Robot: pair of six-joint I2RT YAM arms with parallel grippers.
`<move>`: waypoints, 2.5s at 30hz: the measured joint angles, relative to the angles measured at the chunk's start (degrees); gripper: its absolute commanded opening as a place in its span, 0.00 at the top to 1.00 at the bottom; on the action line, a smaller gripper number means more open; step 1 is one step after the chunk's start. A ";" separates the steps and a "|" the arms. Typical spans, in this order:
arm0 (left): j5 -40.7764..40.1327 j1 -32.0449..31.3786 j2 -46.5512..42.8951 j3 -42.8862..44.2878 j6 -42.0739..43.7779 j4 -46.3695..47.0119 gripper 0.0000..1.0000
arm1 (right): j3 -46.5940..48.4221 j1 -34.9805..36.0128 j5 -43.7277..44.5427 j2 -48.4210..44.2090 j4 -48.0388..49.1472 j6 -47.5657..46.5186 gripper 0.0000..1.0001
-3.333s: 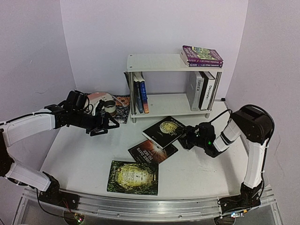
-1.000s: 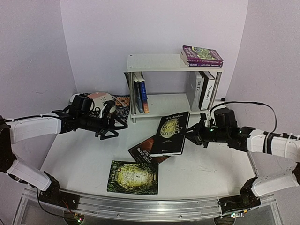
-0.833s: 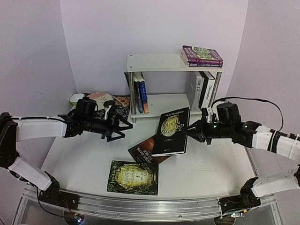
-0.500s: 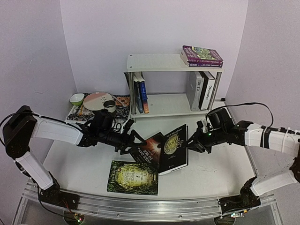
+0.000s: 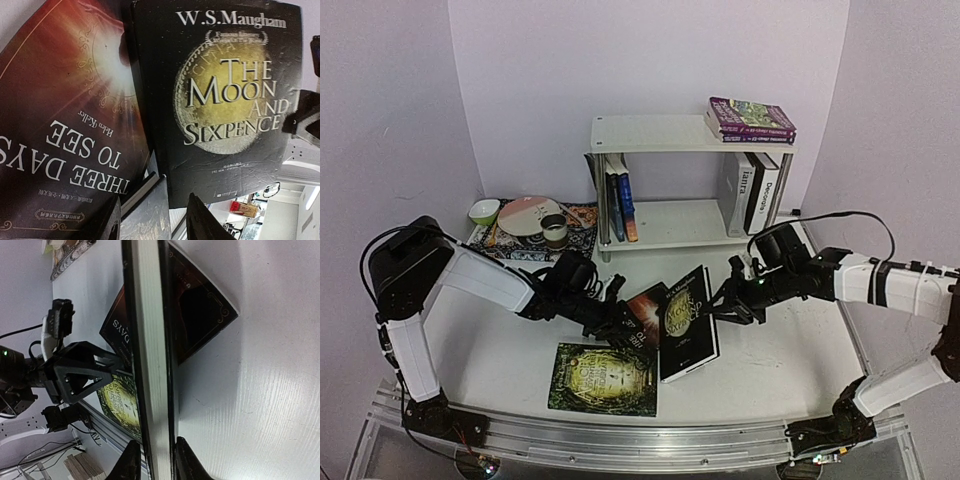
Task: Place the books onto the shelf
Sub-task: Adjust the book pile, then pick up the book from the book pile.
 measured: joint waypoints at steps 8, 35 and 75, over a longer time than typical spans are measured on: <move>-1.25 -1.09 2.67 2.62 1.44 -1.84 0.63 | 2.27 0.90 -2.45 1.29 1.44 -0.39 0.63; -1.46 -2.19 8.11 6.49 2.91 -4.07 0.84 | 10.12 5.09 -0.26 8.52 -6.51 -7.37 0.69; 2.29 -2.16 -28.83 2.05 5.75 -1.66 0.12 | 13.27 6.23 -3.21 -19.52 -8.37 -13.97 1.00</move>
